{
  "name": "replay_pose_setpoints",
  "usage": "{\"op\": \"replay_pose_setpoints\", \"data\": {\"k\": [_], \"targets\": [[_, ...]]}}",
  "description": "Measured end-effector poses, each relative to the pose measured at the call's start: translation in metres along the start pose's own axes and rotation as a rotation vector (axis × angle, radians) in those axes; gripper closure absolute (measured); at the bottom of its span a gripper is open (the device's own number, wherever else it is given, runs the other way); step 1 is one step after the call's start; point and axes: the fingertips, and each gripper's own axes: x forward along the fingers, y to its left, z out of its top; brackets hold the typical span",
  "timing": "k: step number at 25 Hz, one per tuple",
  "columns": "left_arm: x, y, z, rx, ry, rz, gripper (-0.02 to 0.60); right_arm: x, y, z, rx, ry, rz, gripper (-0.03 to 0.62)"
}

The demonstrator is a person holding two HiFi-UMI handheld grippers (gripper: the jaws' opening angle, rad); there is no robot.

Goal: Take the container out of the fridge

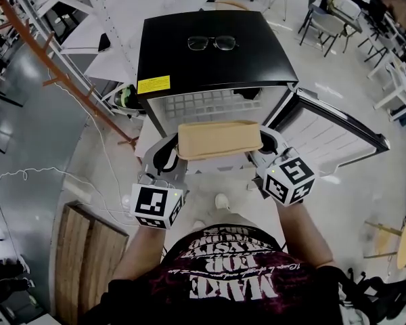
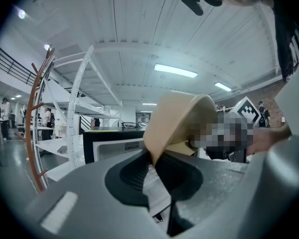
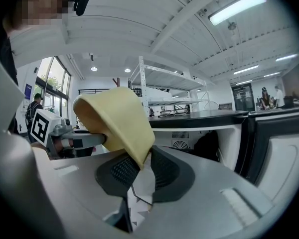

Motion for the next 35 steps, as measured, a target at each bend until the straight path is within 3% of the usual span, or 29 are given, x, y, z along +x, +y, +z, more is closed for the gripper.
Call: {"op": "replay_pose_setpoints", "data": {"k": [35], "targets": [[-0.011, -0.001, 0.002, -0.003, -0.013, -0.003, 0.529, -0.005, 0.009, 0.006, -0.028, -0.015, 0.003, 0.51]]}}
